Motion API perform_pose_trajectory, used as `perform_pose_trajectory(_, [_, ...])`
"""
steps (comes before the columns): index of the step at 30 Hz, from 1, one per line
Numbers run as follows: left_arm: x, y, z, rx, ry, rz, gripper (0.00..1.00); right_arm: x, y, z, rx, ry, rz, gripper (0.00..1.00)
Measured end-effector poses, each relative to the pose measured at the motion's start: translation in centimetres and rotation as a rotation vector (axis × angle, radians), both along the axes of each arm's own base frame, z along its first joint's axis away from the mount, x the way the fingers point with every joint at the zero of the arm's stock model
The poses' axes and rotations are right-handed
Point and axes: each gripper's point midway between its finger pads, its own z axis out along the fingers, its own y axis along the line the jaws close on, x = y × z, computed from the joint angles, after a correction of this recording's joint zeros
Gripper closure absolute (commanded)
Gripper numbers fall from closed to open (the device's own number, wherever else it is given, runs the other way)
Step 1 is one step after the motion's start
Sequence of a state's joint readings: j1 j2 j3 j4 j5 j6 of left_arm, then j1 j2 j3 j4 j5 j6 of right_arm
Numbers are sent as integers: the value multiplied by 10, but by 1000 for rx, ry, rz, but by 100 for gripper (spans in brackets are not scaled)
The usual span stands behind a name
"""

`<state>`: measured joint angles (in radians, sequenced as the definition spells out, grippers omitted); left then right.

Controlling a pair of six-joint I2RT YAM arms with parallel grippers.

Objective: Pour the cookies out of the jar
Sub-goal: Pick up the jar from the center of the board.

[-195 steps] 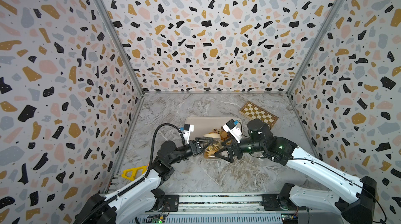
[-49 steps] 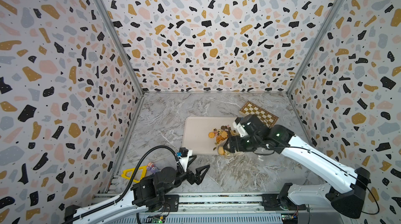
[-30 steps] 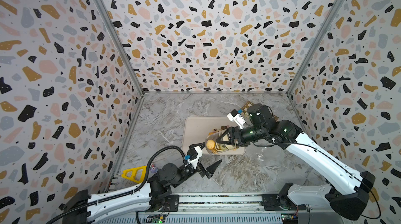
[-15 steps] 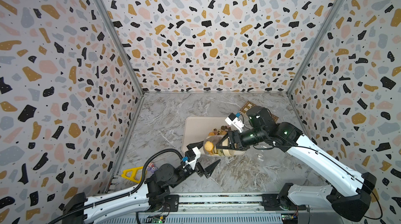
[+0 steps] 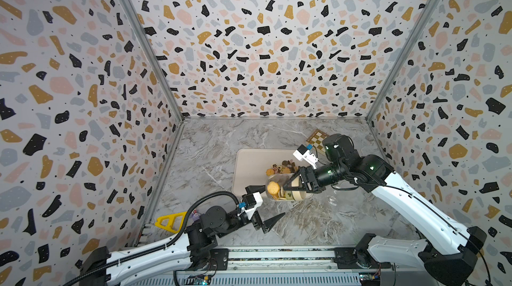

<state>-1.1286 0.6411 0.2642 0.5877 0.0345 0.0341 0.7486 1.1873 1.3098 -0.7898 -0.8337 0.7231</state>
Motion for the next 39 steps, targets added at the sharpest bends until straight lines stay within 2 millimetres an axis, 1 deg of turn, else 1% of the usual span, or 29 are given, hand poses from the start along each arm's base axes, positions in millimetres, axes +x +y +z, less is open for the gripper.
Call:
perform_pose_trajectory(2, [10,8,1,-10,-7,45,1,-2,-1,-1,-5,1,10,100])
perform_pose_trajectory(4, [22,22,9,-44,-12,93,1,-3,-1,-1,-1,-2,15,100])
perform_pose_trajectory(5, [25,27,13,-59,-14,100,1,-2,0,-1,5,-11,16,100])
perform_pose_trajectory(7, [24,32,21,-84,-16,83,1,-1,0,-1,9,-15,16,100])
perform_pose_trajectory(8, [22,32,24,-87,-15,63,1,-2,0,-2,8,-13,19,100])
perform_pose_trajectory(10, [16,24,27,-73,0,5,1,-6,0,-4,8,-1,35,100])
perform_pose_trajectory(13, [3,8,33,-40,24,-115,1,-11,1,-4,18,10,61,100])
perform_pose_trajectory(17, [-3,-8,35,2,54,-213,1,-20,2,-2,32,28,95,100])
perform_pose_trajectory(19, [-6,-13,32,15,64,-244,1,-24,3,-1,36,32,109,100])
perform_pose_trajectory(25, [-13,-26,14,60,116,-339,0,-31,2,3,66,36,123,100])
perform_pose_trajectory(30, [-17,-27,16,46,132,-364,0,-35,3,2,93,44,141,100])
perform_pose_trajectory(32, [-17,-27,18,35,135,-365,4,-36,4,2,107,46,148,100])
perform_pose_trajectory(33, [-17,-27,20,28,136,-367,9,-36,4,2,114,48,151,100])
perform_pose_trajectory(35, [-19,-26,22,15,140,-376,23,-37,5,4,126,49,159,100])
perform_pose_trajectory(36, [-20,-26,24,7,137,-385,32,-38,5,5,134,47,165,100])
perform_pose_trajectory(37, [-22,-26,26,2,133,-396,44,-39,5,6,140,49,167,100])
perform_pose_trajectory(38, [-23,-26,27,-2,131,-403,58,-40,5,7,145,49,167,100])
perform_pose_trajectory(39, [-24,-26,27,-5,134,-411,74,-41,4,7,149,50,168,100])
